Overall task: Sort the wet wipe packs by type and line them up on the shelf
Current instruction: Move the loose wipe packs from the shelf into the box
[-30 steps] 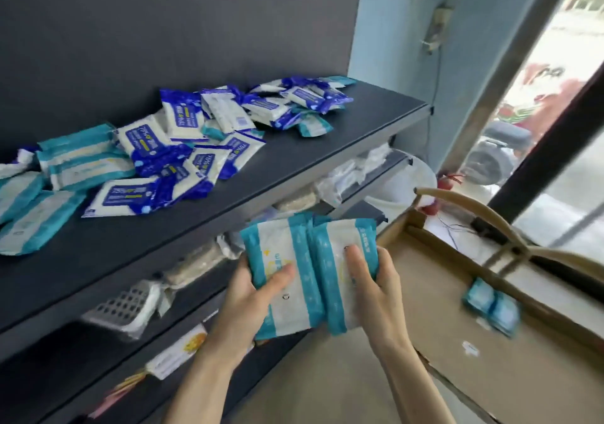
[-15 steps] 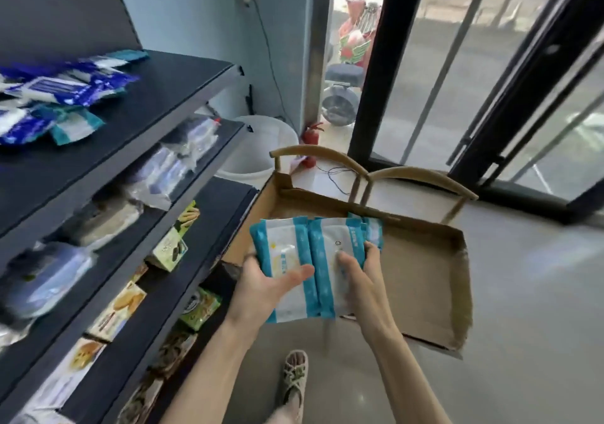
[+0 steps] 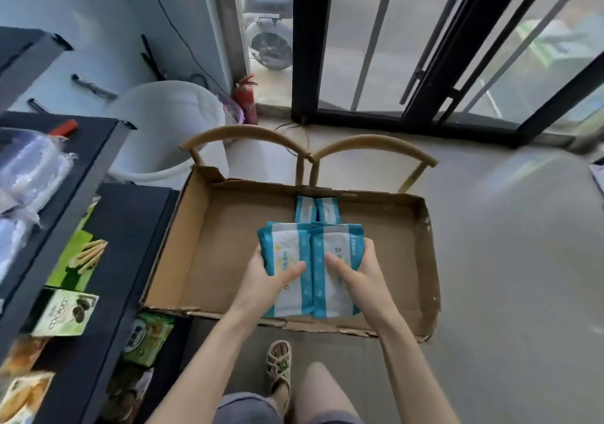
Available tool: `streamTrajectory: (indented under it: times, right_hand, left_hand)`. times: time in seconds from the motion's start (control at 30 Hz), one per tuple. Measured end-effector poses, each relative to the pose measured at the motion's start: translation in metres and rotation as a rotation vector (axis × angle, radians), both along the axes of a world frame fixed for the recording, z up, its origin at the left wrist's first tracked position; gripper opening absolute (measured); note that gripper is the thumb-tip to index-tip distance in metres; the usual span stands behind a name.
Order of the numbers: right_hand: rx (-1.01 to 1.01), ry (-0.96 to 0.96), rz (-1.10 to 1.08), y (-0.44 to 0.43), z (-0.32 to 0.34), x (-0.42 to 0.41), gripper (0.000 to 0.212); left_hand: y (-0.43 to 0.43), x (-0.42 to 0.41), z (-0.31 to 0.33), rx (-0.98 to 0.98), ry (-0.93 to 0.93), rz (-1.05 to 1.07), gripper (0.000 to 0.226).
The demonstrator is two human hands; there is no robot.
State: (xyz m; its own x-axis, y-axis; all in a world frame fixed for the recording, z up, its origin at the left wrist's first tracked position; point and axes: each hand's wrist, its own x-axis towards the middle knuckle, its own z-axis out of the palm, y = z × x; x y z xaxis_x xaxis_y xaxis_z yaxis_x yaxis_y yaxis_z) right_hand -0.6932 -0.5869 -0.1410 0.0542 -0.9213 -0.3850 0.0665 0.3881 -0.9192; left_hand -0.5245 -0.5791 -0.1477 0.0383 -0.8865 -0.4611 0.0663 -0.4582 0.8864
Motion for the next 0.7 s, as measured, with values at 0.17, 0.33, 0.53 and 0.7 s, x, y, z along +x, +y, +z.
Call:
streamTrajectory:
  times: [0.17, 0.33, 0.53, 0.7]
  right_hand:
    - [0.075, -0.001, -0.105, -0.055, -0.045, -0.025, 0.034]
    - [0.180, 0.048, -0.077, -0.111, -0.112, -0.049, 0.033]
    - [0.296, 0.124, -0.043, -0.158, -0.203, -0.058, 0.029]
    - [0.392, 0.171, -0.049, -0.179, -0.288, -0.054, 0.026]
  left_hand:
    - [-0.056, -0.024, -0.043, 0.136, 0.072, 0.067, 0.026]
    - [-0.107, -0.043, -0.104, 0.238, 0.025, 0.113, 0.029]
    - [-0.149, -0.054, -0.195, 0.402, 0.004, 0.116, 0.033]
    - [-0.176, -0.053, -0.275, 0.453, -0.090, 0.066, 0.029]
